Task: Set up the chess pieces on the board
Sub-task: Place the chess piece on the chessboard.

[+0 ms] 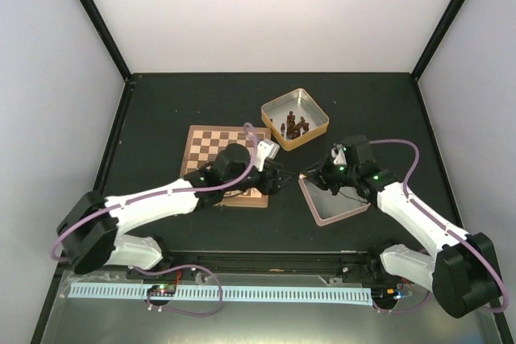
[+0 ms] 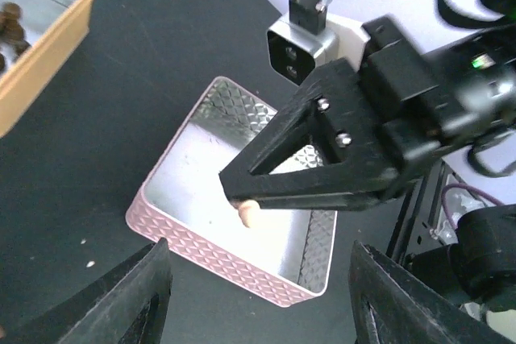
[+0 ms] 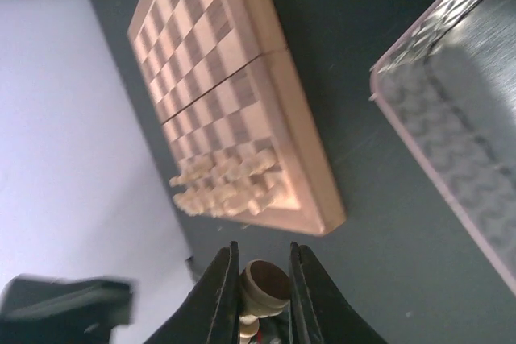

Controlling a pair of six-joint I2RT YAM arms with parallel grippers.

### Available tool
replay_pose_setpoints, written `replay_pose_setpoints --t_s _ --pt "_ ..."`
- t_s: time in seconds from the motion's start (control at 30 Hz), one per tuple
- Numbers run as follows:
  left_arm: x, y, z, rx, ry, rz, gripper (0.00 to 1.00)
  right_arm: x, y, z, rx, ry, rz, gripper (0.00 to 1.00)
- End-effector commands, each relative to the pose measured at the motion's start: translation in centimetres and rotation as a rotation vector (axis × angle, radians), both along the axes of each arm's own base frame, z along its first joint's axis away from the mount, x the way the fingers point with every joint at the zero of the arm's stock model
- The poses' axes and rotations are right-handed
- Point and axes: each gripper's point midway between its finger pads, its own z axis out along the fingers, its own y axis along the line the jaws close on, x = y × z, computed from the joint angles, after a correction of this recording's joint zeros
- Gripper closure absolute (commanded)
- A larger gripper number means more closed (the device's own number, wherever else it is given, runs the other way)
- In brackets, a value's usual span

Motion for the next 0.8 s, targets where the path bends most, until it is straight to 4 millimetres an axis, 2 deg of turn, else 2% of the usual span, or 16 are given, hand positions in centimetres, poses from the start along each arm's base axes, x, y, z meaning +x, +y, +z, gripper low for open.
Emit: replay_pose_setpoints --t_s 0.0,0.2,0.6,0.7,0.77 --pt "0.4 -3.3 0.9 -0.103 -0.024 -0.042 0.40 -1.2 2.2 2.6 0.219 0.062 0.037 0.92" --pt "0.3 -5.1 -0.2 -0.097 0.019 -0.074 0.60 -1.7 2.5 3.0 0.274 0.089 0.043 0.92" --pt "0.6 -5.9 -0.4 -0.090 0.021 -0.079 0.86 -1.9 2.3 2.7 0.256 0.083 0.045 0.92" --pt "0.6 -5.9 -0.3 -0.087 0.011 -0.075 0.97 -1.9 2.3 2.5 0.247 0.086 0.048 0.92" --pt "0.7 -5.8 -0.2 -0.080 0.004 -0.069 0.98 -1.9 2.2 2.3 0.240 0.083 0.048 0.91"
